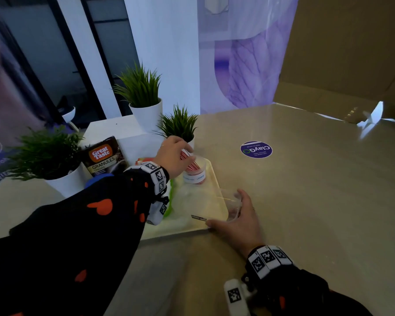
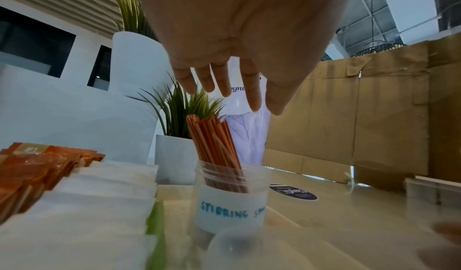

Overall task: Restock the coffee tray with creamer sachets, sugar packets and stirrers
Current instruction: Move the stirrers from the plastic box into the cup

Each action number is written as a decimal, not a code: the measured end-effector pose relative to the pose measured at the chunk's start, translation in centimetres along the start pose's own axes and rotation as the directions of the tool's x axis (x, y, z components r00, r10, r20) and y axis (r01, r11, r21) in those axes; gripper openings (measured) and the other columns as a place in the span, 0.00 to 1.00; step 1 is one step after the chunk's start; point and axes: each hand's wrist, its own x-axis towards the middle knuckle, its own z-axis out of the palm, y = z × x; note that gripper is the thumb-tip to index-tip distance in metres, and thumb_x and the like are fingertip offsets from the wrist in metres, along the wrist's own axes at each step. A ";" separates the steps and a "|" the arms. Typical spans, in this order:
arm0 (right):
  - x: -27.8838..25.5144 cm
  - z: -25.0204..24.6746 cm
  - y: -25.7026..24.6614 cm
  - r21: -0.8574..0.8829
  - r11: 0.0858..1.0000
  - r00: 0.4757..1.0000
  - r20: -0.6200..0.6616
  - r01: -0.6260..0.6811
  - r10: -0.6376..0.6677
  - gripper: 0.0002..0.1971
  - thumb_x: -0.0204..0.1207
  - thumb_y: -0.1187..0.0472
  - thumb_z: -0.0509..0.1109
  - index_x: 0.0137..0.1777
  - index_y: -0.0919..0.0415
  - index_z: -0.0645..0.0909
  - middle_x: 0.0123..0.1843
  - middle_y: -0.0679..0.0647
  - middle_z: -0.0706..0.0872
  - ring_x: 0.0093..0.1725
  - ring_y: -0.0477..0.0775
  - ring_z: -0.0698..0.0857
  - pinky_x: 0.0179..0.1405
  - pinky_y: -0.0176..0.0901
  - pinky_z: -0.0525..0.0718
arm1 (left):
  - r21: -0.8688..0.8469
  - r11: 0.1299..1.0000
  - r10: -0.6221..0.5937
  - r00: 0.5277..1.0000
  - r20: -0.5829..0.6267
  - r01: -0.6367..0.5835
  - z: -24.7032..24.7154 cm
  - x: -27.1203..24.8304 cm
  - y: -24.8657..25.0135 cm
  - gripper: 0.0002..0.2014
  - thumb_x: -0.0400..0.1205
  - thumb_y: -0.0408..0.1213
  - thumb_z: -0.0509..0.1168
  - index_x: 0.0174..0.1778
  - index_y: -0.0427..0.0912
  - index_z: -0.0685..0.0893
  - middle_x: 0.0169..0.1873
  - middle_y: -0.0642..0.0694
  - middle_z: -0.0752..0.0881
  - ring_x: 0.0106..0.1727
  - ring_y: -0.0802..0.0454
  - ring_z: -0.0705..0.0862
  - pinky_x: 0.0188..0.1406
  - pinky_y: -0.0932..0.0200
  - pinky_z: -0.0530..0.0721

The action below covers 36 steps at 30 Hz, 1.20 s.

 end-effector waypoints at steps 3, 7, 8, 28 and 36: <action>0.0 -0.1 0.0 -0.017 0.999 0.999 -0.014 0.050 -0.050 0.67 0.45 0.47 0.93 0.84 0.36 0.58 0.74 0.38 0.72 0.58 0.43 0.84 0.60 0.46 0.85 | -0.071 0.997 0.003 1.000 0.020 -0.001 -0.1 -2.5 0.8 0.05 0.78 0.48 0.75 0.46 0.57 0.87 0.58 0.53 0.76 0.63 0.50 0.78 0.69 0.48 0.80; 0.0 -0.1 0.1 -0.105 0.989 0.994 -0.032 0.101 -0.105 0.53 0.47 0.49 0.92 0.76 0.38 0.72 0.70 0.41 0.75 0.60 0.45 0.81 0.57 0.39 0.81 | -0.088 0.996 0.013 0.998 0.060 -0.008 0.5 -6.8 2.4 0.04 0.78 0.44 0.75 0.45 0.51 0.89 0.56 0.51 0.82 0.60 0.52 0.80 0.66 0.57 0.76; 0.0 -0.1 0.1 -0.126 0.986 0.993 -0.039 0.110 -0.115 0.48 0.48 0.49 0.92 0.71 0.40 0.76 0.69 0.42 0.76 0.62 0.47 0.80 0.55 0.37 0.80 | -0.085 0.996 0.017 0.997 0.080 -0.010 0.6 -7.9 2.8 0.04 0.79 0.44 0.74 0.46 0.51 0.89 0.56 0.51 0.83 0.60 0.53 0.80 0.64 0.58 0.75; -3.0 -6.7 2.2 -0.289 0.941 0.936 -0.343 -0.177 0.071 0.53 0.53 0.34 0.82 0.79 0.52 0.70 0.78 0.54 0.74 0.70 0.62 0.80 0.73 0.59 0.79 | 0.067 0.998 -0.039 0.939 0.342 0.017 3.9 -13.8 5.0 0.18 0.77 0.50 0.76 0.61 0.49 0.86 0.59 0.52 0.85 0.58 0.52 0.84 0.56 0.60 0.81; -1.1 -6.1 1.6 -0.360 0.901 0.923 -0.373 -0.243 0.100 0.49 0.71 0.41 0.79 0.86 0.62 0.61 0.87 0.61 0.61 0.82 0.64 0.68 0.78 0.52 0.68 | 0.097 0.995 -0.054 0.920 0.388 0.017 4.5 -13.7 5.7 0.08 0.79 0.43 0.75 0.52 0.48 0.94 0.50 0.52 0.92 0.54 0.53 0.87 0.60 0.58 0.83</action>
